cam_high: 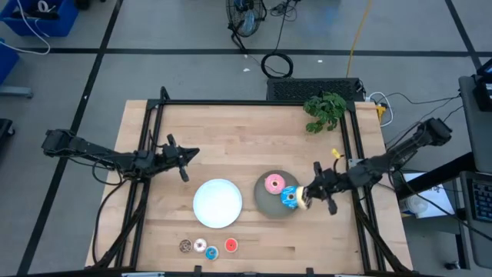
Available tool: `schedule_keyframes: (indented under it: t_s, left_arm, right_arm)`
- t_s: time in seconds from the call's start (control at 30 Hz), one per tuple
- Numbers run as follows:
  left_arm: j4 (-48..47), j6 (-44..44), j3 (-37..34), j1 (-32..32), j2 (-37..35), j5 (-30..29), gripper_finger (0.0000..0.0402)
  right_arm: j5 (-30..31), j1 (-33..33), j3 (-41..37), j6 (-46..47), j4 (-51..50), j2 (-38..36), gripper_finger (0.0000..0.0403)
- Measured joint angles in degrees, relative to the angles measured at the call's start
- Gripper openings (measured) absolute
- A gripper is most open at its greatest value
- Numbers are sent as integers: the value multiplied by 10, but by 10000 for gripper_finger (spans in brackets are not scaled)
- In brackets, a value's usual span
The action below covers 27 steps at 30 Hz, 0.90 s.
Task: Pick & Place donuts
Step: Put the large brown donut on the brown plate
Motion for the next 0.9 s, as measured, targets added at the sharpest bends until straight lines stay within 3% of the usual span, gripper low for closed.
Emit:
schedule_keyframes:
  t_s: [0.3, 0.9]
  left_arm:
    - [-3, 0, 0, 0, 0, 0, 17]
    - [-5, 0, 0, 0, 0, 0, 17]
  right_arm:
    - [18, 0, -82, 1, 51, -82, 9]
    - [17, 0, -95, -10, 52, -86, 9]
